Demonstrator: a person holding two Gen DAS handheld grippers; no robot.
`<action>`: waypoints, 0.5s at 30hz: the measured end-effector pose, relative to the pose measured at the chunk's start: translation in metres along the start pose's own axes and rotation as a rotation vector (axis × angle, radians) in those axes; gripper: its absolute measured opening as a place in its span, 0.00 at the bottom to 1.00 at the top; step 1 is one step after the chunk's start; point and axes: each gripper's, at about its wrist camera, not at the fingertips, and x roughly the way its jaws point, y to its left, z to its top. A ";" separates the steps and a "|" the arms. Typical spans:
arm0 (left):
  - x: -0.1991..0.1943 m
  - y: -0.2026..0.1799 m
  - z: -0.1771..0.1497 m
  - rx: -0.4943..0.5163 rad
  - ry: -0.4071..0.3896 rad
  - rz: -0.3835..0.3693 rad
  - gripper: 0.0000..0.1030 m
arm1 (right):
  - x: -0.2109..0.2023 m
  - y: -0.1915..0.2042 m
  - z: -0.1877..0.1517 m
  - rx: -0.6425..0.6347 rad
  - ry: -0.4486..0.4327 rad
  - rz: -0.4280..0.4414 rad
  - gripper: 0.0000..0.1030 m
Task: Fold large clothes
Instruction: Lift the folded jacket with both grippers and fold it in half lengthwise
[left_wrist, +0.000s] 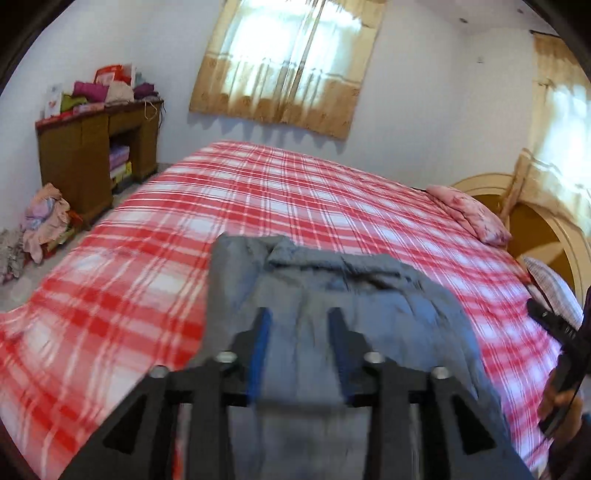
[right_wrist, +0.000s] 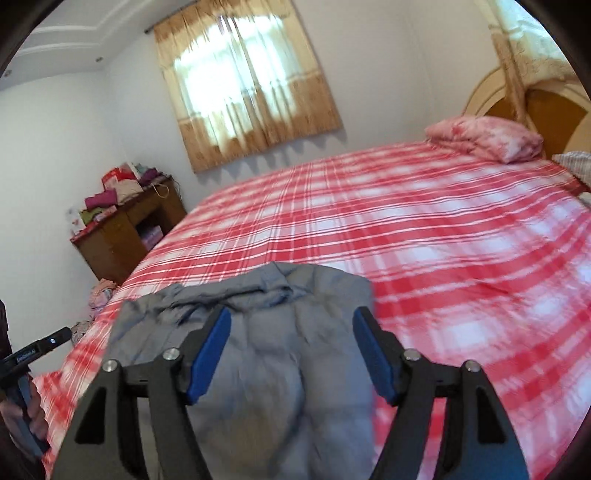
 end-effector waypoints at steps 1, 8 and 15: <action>-0.013 0.002 -0.009 0.004 -0.006 0.004 0.54 | -0.018 -0.005 -0.010 -0.001 -0.001 -0.008 0.77; -0.089 0.018 -0.085 -0.037 0.018 0.067 0.57 | -0.088 -0.032 -0.074 -0.006 0.039 -0.067 0.77; -0.133 0.031 -0.120 -0.049 0.050 0.087 0.57 | -0.100 -0.044 -0.112 0.075 0.132 0.006 0.77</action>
